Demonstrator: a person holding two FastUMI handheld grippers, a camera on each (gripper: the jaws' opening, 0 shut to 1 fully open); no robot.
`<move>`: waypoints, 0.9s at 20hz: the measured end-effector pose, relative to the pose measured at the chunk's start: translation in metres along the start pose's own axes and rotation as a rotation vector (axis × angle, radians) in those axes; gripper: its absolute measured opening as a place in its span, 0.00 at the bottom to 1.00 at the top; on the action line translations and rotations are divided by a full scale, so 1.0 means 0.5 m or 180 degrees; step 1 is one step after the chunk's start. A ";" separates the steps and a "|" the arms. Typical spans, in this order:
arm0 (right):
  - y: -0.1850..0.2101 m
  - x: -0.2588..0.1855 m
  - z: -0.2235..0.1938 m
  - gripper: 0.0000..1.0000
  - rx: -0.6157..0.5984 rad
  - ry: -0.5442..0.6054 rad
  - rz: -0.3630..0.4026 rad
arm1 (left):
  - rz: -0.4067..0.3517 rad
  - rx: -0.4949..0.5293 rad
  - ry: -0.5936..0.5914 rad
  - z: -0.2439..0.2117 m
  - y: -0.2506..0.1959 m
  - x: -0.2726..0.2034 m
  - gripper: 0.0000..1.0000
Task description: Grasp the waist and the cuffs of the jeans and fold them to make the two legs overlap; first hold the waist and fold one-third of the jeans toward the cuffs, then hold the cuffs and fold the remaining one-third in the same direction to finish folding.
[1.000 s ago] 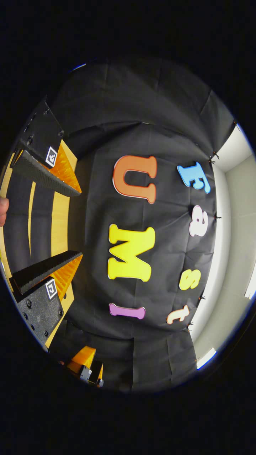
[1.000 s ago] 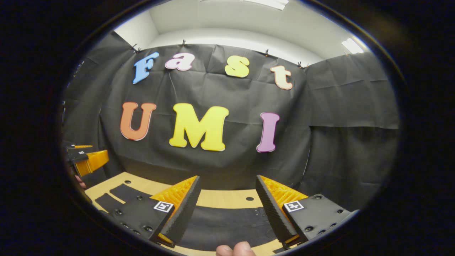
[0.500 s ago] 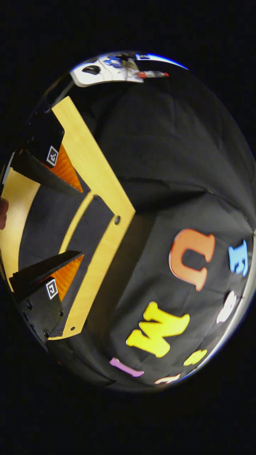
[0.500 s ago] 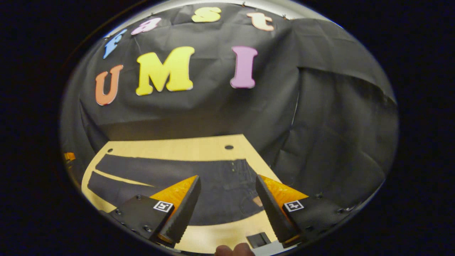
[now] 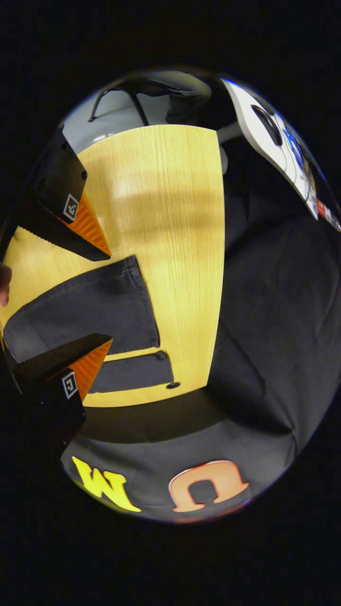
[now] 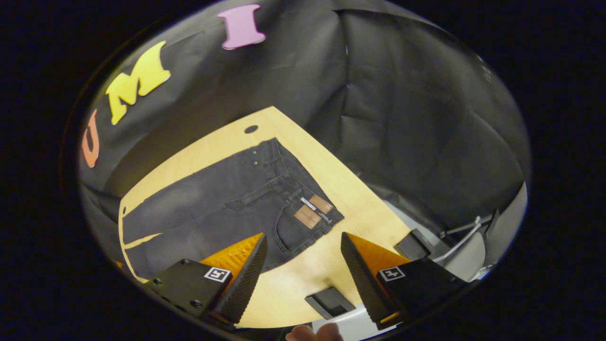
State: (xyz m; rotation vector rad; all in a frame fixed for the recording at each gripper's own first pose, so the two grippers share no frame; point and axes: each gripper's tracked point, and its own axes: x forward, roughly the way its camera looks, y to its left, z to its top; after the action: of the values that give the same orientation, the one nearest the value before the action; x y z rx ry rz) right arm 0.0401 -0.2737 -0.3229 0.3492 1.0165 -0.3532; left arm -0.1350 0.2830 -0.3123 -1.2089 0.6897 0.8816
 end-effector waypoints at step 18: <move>-0.018 0.161 -0.010 0.99 0.0541 0.0648 -0.0489 | 0.0410 0.0058 0.0165 0.000 0.009 0.073 1.00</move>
State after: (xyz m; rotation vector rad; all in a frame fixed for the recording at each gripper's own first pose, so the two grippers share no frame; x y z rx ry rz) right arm 0.0708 -0.2893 -0.3961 0.4685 1.2198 -0.5531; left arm -0.1206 0.2912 -0.3452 -1.1846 0.8230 0.9512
